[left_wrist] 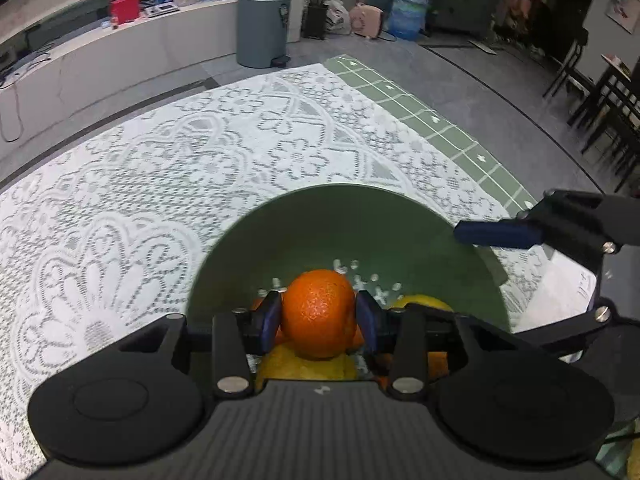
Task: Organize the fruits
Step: 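Lower both oranges into the colander and open both tools, then lift both tools out of the colander toward the red tomatoes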
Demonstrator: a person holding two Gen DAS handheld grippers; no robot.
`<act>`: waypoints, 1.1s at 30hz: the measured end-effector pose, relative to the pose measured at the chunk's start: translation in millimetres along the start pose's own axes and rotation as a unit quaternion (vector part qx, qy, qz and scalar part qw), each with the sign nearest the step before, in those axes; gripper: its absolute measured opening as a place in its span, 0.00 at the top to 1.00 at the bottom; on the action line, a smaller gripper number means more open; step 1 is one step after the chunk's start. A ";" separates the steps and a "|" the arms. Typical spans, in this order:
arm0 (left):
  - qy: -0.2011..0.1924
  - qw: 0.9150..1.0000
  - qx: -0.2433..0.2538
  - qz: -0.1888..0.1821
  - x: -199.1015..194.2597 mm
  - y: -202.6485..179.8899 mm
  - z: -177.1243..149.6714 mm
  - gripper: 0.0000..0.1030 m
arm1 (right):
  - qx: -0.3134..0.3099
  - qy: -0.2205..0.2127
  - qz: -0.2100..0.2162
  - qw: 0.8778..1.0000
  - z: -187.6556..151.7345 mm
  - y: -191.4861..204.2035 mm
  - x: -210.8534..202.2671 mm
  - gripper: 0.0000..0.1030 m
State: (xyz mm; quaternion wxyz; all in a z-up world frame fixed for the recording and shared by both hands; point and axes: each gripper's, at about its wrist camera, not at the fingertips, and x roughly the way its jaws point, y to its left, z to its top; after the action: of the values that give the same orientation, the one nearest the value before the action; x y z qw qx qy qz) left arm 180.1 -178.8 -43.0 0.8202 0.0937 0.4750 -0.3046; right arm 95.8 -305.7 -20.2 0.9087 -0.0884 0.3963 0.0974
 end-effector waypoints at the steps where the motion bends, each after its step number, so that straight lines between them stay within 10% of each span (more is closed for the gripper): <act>1: 0.002 1.000 0.003 -0.003 1.8 -1.6 0.5 0.55 | 0.006 -0.003 -0.003 1.000 -1.7 -1.8 -3.1 0.39; 33: -0.005 0.997 0.052 0.048 5.3 -14.7 11.6 0.47 | 0.040 -0.003 -0.014 0.999 -6.7 -8.9 4.9 0.34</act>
State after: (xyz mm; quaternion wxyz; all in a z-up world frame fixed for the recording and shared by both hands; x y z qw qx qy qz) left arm 181.7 -197.9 -39.3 0.8306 0.1572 0.4491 -0.2893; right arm 96.5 -315.3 -27.6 0.9138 -0.0576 0.3961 0.0691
